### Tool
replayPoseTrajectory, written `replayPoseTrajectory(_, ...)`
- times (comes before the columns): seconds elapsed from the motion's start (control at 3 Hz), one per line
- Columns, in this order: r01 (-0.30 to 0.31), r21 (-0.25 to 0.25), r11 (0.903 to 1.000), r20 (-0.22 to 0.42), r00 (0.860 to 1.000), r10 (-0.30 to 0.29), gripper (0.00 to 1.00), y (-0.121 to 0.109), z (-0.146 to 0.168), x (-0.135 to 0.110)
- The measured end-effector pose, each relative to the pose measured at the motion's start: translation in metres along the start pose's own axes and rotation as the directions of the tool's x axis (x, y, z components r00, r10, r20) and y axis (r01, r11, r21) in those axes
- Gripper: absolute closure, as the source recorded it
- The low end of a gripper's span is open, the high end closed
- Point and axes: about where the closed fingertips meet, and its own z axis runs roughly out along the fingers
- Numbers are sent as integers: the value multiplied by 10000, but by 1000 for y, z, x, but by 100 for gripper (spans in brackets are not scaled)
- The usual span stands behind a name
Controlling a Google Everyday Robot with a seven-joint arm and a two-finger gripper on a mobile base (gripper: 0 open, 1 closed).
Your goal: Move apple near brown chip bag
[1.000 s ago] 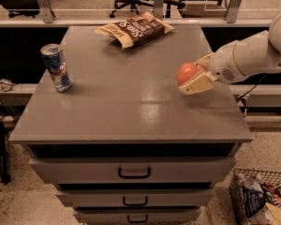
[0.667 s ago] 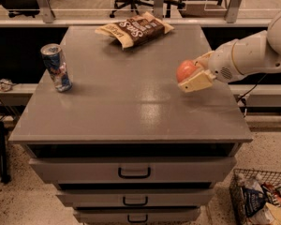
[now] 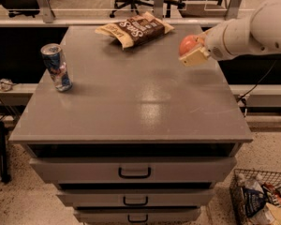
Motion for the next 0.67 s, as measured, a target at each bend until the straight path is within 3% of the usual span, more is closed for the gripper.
replayPoseTrajectory(0.33,393,1142,9927,-119,9992,-382,100,-43,24,-18)
replayPoseTrajectory(0.67,673,1740,9824,-426,9972,-607,100,-72,52,-28)
